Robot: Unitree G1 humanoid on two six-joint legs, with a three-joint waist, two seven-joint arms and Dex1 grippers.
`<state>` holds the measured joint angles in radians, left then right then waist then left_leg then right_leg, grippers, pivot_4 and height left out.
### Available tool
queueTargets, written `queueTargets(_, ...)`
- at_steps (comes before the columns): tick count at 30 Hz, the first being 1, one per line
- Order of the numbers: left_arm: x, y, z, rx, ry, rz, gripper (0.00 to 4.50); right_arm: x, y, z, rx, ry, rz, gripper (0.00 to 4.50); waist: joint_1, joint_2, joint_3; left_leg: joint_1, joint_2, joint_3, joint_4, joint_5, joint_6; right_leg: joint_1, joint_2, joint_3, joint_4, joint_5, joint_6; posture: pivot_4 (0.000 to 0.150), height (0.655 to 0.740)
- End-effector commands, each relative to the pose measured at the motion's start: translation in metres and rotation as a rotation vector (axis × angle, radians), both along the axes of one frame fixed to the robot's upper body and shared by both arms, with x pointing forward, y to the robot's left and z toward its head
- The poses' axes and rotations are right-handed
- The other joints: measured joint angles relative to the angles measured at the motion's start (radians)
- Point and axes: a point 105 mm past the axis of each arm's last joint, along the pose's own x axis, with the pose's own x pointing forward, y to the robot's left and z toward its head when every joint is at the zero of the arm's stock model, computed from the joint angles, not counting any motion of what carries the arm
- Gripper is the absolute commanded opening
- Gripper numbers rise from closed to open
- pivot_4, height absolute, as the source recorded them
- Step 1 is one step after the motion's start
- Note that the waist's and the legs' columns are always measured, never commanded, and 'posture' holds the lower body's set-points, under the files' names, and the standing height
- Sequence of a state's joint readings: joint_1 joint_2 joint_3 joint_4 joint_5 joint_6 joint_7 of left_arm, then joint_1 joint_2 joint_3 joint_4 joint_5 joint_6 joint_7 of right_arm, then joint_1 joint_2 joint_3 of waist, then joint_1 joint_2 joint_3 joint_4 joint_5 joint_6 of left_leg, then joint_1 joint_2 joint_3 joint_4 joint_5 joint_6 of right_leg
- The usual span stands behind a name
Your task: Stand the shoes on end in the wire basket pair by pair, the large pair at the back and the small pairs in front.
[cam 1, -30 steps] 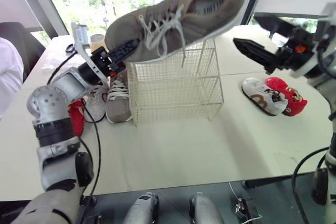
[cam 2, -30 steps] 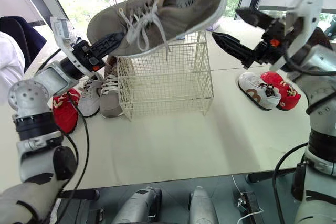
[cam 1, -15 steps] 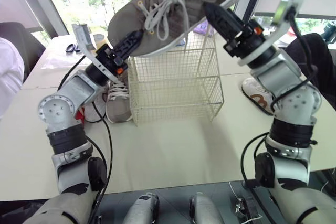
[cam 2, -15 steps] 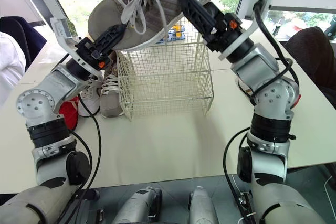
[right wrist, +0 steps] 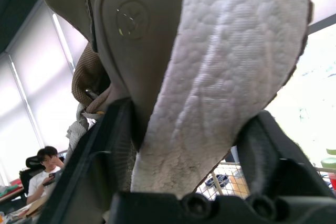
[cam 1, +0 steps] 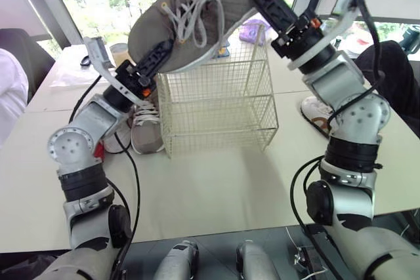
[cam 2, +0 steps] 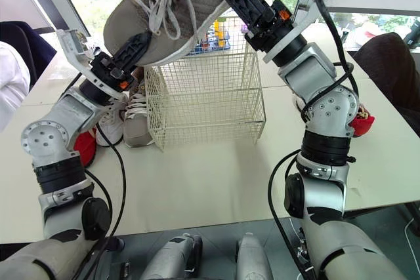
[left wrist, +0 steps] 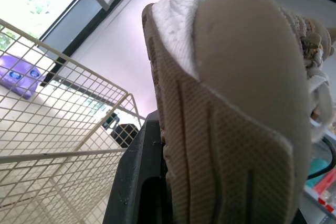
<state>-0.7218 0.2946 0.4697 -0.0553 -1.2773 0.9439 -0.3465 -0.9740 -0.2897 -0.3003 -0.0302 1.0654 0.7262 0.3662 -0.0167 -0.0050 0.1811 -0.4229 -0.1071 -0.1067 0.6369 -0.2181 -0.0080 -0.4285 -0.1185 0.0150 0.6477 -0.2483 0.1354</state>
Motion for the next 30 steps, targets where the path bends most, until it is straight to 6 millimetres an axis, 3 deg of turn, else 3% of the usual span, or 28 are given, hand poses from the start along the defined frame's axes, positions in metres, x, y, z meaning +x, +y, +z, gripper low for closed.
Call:
queueTargets(1, -0.011, -0.029, -0.007, 0.119, -0.021, -0.091, 0.59, -0.021, 0.017, 0.031, 0.006, -0.122, 0.093, 1.69, 0.000, 0.000, 0.000, 0.000, 0.000, 0.000, 0.000, 0.000, 0.000, 0.000, 0.000, 0.000, 0.000, 0.000, 0.000, 0.150, 0.7400)
queueTargets(6, -0.016, -0.034, -0.012, 0.157, -0.025, -0.109, 0.59, -0.019, 0.020, 0.039, -0.029, -0.136, 0.098, 1.56, 0.000, 0.000, 0.000, 0.000, 0.000, 0.000, 0.000, -0.001, 0.001, 0.000, 0.000, 0.000, 0.000, 0.000, 0.000, 0.150, 0.7400)
queueTargets(14, -0.013, -0.016, -0.010, 0.243, -0.054, -0.050, 4.45, -0.006, 0.000, 0.067, -0.119, -0.249, -0.005, 1.56, -0.001, 0.000, 0.000, 0.000, 0.000, 0.000, -0.001, -0.002, 0.003, -0.001, 0.000, 0.000, 0.000, 0.000, 0.000, 0.150, 0.7400)
queueTargets(21, -0.009, 0.004, -0.013, 0.324, -0.070, 0.008, 4.45, 0.007, -0.029, 0.098, -0.294, -0.446, -0.138, 1.56, -0.002, 0.001, 0.000, 0.000, 0.000, 0.001, -0.004, -0.001, 0.002, -0.001, 0.000, 0.000, -0.002, 0.000, 0.000, 0.150, 0.7400)
queueTargets(26, -0.010, 0.005, -0.014, 0.337, -0.079, 0.013, 4.45, 0.015, -0.037, 0.103, -0.446, -0.562, -0.196, 1.56, -0.006, 0.001, 0.001, 0.000, 0.000, 0.001, -0.005, -0.001, 0.002, -0.002, 0.000, 0.000, -0.002, 0.000, 0.000, 0.150, 0.7400)
queueTargets(30, -0.012, 0.004, -0.015, 0.338, -0.084, 0.017, 4.45, 0.023, -0.036, 0.093, -0.572, -0.619, -0.210, 1.56, -0.008, 0.001, 0.001, 0.000, 0.000, 0.001, -0.006, 0.000, 0.000, -0.003, 0.000, 0.000, -0.002, 0.000, 0.000, 0.150, 0.7400)
